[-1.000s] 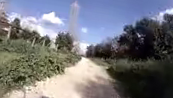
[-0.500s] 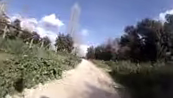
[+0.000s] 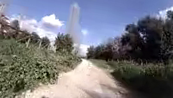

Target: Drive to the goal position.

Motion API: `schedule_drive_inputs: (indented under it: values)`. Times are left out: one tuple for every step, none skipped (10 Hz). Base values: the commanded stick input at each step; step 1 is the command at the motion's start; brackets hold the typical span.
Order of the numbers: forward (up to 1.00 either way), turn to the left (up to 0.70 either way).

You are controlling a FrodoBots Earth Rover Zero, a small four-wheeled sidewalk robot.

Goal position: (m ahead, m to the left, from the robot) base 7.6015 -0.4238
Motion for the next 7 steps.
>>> schedule_drive_inputs:
  values:
    - [0.70, 0.00]
    - [0.70, -0.14]
    - [0.70, -0.34]
    - [0.70, -0.16]
    - [0.70, 0.00]
    - [0.70, 0.00]
    - [0.70, 0.00]
